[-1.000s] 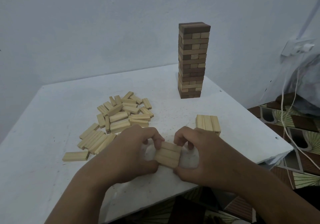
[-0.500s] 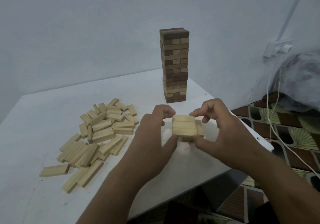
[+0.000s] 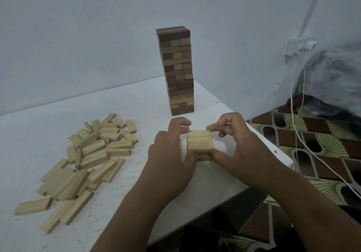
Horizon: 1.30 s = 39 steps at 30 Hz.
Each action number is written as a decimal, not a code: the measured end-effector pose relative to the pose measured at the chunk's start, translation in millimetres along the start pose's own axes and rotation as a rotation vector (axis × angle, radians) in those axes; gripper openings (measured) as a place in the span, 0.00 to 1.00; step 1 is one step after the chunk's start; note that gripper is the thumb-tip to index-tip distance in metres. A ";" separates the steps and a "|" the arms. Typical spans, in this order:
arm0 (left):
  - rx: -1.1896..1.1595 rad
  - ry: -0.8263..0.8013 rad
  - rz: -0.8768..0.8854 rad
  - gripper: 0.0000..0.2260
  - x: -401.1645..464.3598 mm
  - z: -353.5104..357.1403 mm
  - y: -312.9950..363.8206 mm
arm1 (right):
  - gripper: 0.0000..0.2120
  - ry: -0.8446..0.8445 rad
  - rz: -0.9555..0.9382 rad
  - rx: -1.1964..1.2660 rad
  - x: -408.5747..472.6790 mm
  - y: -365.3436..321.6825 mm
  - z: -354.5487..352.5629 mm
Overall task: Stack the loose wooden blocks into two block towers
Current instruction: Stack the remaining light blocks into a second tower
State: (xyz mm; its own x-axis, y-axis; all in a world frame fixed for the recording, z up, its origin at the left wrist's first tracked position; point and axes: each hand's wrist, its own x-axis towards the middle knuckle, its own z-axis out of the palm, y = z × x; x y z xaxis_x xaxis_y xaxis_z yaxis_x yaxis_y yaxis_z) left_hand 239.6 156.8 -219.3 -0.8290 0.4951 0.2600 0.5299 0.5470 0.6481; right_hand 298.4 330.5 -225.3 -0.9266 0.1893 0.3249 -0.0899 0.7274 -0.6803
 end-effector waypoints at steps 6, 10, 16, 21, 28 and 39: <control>-0.027 -0.044 -0.031 0.27 1.7 4.3 -4.9 | 0.27 -0.023 0.001 0.013 1.3 0.8 -1.0; -0.025 -0.035 -0.015 0.27 0.7 3.4 -6.3 | 0.27 -0.029 -0.004 0.020 1.2 -0.8 -1.1; -0.028 -0.036 -0.021 0.27 0.8 2.6 -6.0 | 0.27 -0.033 0.003 -0.001 0.6 0.6 0.1; -0.039 -0.048 -0.023 0.26 0.1 1.2 -6.8 | 0.27 -0.034 0.006 -0.027 1.1 1.6 0.5; -0.033 -0.059 -0.053 0.28 -1.9 -3.3 -8.1 | 0.31 -0.041 0.016 -0.048 1.2 1.9 -4.4; 0.129 0.097 -0.065 0.18 -35.4 -62.1 -20.7 | 0.17 -0.003 -0.182 -0.037 5.3 -64.0 31.7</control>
State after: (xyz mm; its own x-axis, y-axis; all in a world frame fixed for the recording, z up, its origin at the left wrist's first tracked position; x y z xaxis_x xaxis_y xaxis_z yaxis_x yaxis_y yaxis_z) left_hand 246.8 86.0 -197.4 -0.8721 0.3923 0.2924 0.4883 0.6609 0.5699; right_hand 287.6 264.1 -200.9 -0.8972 0.0502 0.4387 -0.2431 0.7733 -0.5856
